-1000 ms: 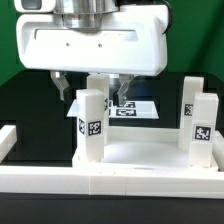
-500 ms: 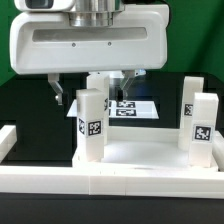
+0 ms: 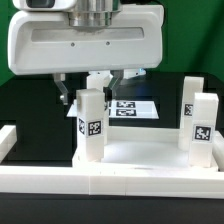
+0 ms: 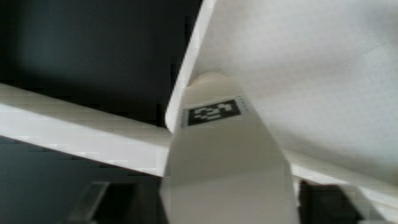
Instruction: Assemble desk
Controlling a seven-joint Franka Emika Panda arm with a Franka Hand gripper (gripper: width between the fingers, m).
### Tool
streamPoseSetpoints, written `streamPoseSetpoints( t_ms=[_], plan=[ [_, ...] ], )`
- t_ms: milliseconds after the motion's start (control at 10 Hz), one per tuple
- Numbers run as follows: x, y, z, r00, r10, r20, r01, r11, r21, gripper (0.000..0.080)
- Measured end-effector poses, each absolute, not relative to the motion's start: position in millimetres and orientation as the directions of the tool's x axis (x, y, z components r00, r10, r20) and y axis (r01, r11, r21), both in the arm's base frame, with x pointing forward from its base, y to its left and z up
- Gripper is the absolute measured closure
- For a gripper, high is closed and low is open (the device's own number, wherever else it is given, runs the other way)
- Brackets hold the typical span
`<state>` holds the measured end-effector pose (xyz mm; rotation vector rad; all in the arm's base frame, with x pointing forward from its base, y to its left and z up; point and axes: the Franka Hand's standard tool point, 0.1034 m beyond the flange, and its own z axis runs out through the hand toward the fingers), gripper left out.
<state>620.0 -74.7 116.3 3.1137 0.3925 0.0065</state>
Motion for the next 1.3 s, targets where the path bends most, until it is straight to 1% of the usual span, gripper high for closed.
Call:
streamPoseSetpoints(
  t_ms=[100, 300, 400, 500, 600, 800, 1100, 1300],
  plan=[
    [619.9, -74.6, 116.2, 0.975, 0.22, 0.003, 0.22, -0.975, 0.003, 0.0514],
    [619.8, -74.7, 116.0, 0.981, 0.194, 0.003, 0.194, -0.981, 0.003, 0.0511],
    [619.9, -74.6, 116.0, 0.996, 0.085, 0.004, 0.085, -0.996, 0.002, 0.0511],
    [619.1, -76.8, 116.1, 1.0, 0.021, -0.002, 0.021, -1.0, 0.0, 0.0511],
    [618.7, -77.2, 115.9, 0.994, -0.107, -0.003, -0.107, -0.994, -0.004, 0.0511],
    [615.6, -76.3, 115.6, 0.955, -0.295, -0.019, -0.295, -0.955, -0.009, 0.0508],
    [609.2, -74.0, 116.1, 0.895, -0.444, -0.053, -0.445, -0.896, -0.004, 0.05],
    [606.5, -74.4, 116.6, 0.818, -0.572, -0.064, -0.573, -0.82, 0.009, 0.0481]
  ],
)
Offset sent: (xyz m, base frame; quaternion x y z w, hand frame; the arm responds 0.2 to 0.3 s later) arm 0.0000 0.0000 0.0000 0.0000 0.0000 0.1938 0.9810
